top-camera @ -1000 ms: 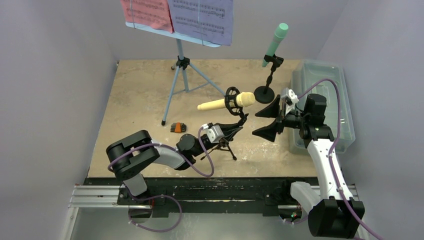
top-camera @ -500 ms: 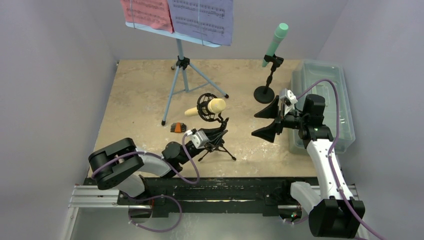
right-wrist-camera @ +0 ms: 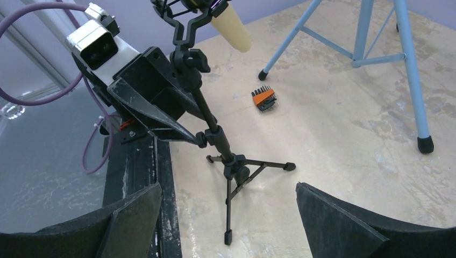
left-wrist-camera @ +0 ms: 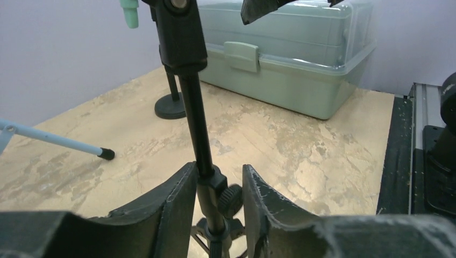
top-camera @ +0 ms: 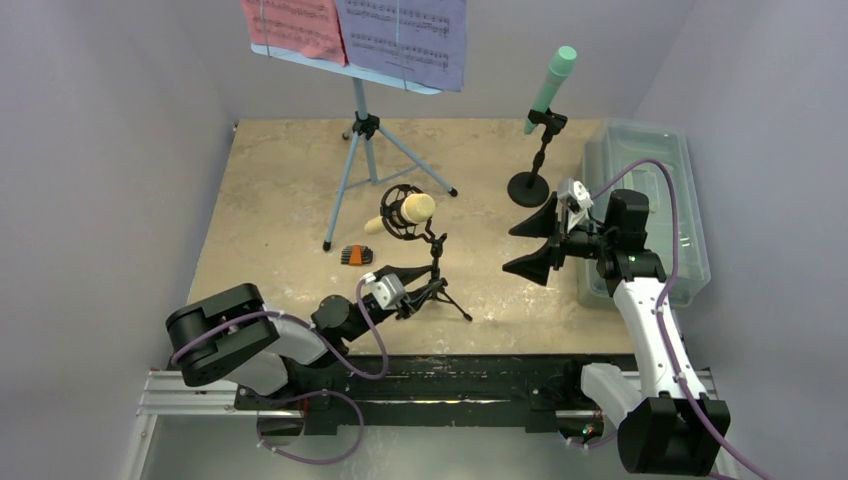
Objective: Pack up the instrument practice props
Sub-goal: Place the microphone stand with the microphone at the center of the board, then remove the microphone from the microphone stand.
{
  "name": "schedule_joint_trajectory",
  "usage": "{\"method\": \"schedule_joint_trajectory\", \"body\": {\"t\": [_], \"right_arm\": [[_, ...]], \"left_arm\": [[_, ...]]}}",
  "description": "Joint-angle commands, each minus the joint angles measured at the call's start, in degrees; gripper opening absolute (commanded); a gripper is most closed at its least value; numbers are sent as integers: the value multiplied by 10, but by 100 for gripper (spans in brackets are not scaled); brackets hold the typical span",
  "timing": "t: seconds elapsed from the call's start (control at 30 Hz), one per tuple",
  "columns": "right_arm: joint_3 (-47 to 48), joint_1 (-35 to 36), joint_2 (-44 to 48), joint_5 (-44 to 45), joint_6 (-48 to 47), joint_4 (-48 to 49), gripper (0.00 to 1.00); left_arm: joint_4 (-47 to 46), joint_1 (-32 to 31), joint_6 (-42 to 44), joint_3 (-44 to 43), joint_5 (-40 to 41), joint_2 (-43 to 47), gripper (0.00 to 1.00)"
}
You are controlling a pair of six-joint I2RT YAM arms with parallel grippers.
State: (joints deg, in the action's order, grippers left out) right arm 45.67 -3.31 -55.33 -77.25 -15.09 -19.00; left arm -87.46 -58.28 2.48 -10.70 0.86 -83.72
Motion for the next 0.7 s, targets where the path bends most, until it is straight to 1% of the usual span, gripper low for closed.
{"method": "schedule_joint_trajectory", "body": {"t": [0.0, 0.07, 0.1, 0.13, 0.17, 0.27, 0.3, 0.33, 0.4, 0.47, 0.5, 0.57, 0.6, 0.67], "right_arm": [[12, 3, -1, 9, -28, -19, 99], [16, 3, -1, 14, -41, -31, 99], [17, 3, -1, 18, -50, -38, 99], [18, 3, 0, 21, -56, -43, 99], [19, 3, 0, 24, -61, -46, 99], [23, 4, 0, 29, -71, -55, 99], [23, 4, 0, 30, -74, -58, 99], [24, 4, -1, 32, -77, -60, 99], [25, 4, -1, 37, -85, -67, 99], [26, 4, -1, 42, -97, -75, 99], [29, 4, 0, 46, -105, -82, 99], [32, 4, 0, 51, -120, -94, 99], [33, 4, 0, 52, -126, -98, 99], [36, 4, -1, 56, -134, -105, 99]], "left_arm": [[-94, -4, -20, 29, 7, 39, 38], [-58, -4, -48, 39, 16, 72, 42], [-31, -4, -60, 43, 24, 103, 44], [6, -4, -69, 46, 27, 132, 45], [55, -4, -74, 45, 29, 162, 49], [240, -4, -103, 14, 40, 266, 63], [306, -4, -114, -3, 41, 297, 66], [405, -4, -121, -24, 43, 323, 68], [550, -4, -127, -74, 36, 365, 70], [674, -4, -125, -125, 11, 387, 70], [729, -4, -114, -148, -24, 393, 72], [819, -4, -92, -199, -102, 398, 90], [861, -4, -89, -223, -116, 399, 92], [937, -4, -88, -269, -123, 396, 94]]}}
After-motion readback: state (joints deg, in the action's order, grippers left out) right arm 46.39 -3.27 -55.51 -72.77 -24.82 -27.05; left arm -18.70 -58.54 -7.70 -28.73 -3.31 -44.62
